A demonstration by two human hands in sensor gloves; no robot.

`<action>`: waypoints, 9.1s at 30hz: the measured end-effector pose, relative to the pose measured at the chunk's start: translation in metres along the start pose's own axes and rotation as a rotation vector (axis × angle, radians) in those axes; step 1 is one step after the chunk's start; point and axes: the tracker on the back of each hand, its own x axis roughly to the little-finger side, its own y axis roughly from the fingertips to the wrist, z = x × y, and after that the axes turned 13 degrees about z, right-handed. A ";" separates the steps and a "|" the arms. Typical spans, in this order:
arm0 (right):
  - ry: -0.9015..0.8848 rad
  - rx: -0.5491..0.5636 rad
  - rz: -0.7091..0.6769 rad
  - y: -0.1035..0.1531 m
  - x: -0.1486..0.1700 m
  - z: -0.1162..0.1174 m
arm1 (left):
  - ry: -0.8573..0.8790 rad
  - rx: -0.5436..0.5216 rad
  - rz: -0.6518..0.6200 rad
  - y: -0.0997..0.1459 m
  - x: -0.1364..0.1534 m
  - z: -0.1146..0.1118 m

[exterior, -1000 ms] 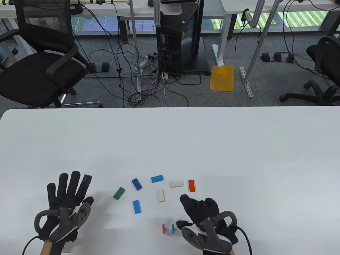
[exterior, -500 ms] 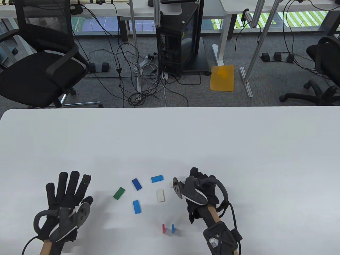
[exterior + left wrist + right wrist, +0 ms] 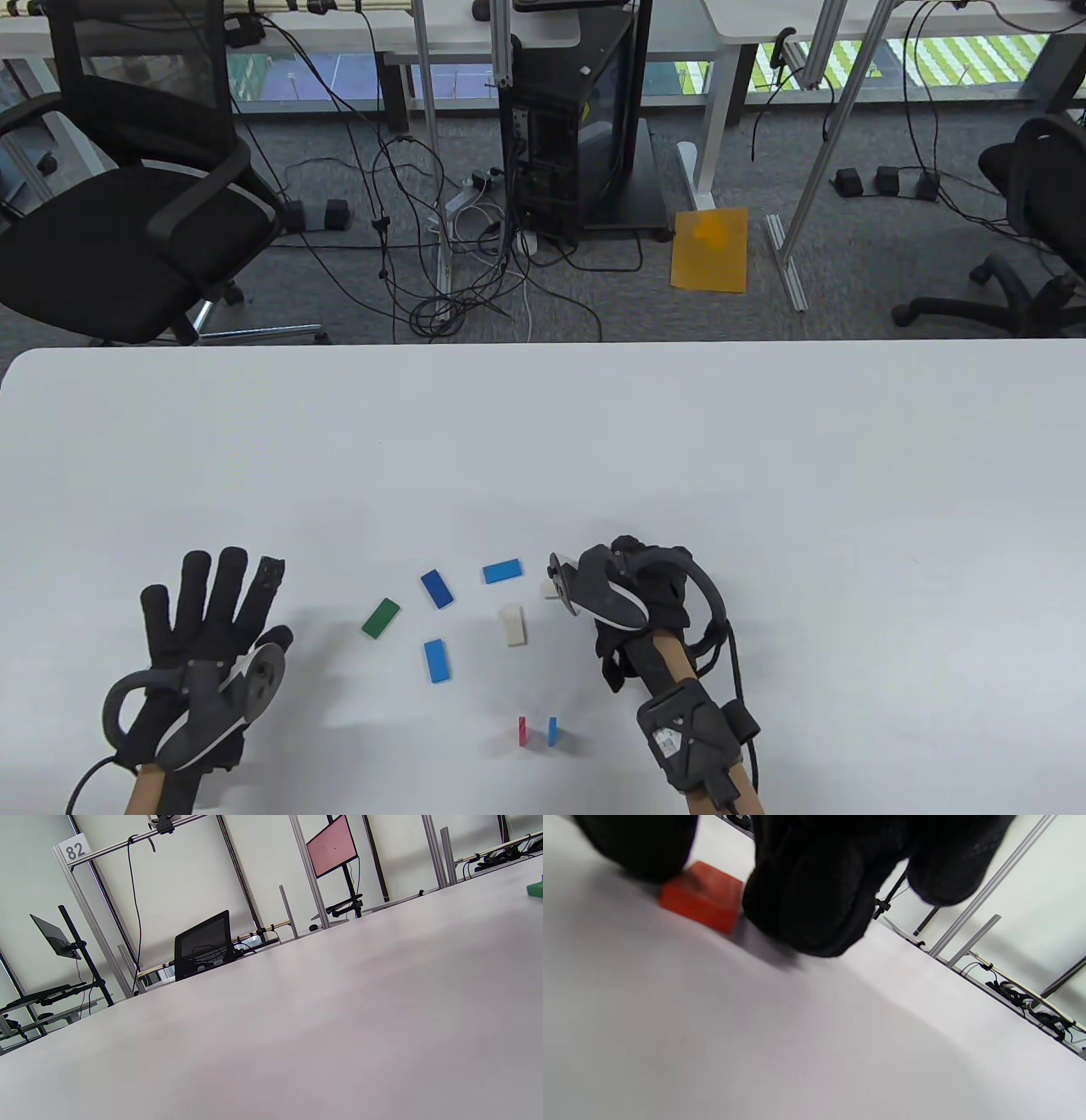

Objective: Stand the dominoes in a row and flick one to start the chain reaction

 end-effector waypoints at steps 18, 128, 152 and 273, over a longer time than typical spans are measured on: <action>-0.156 0.123 -0.045 0.033 0.064 -0.037 | 0.001 -0.015 0.001 0.000 0.002 0.003; -0.113 0.410 -0.443 0.174 0.013 -0.012 | -0.047 0.002 -0.013 0.001 -0.005 -0.004; -0.283 0.400 -0.349 0.082 0.047 -0.061 | -0.034 0.000 -0.004 0.000 -0.002 -0.004; -0.062 0.415 -0.434 0.169 0.035 -0.005 | -0.069 -0.010 -0.034 0.003 -0.010 -0.005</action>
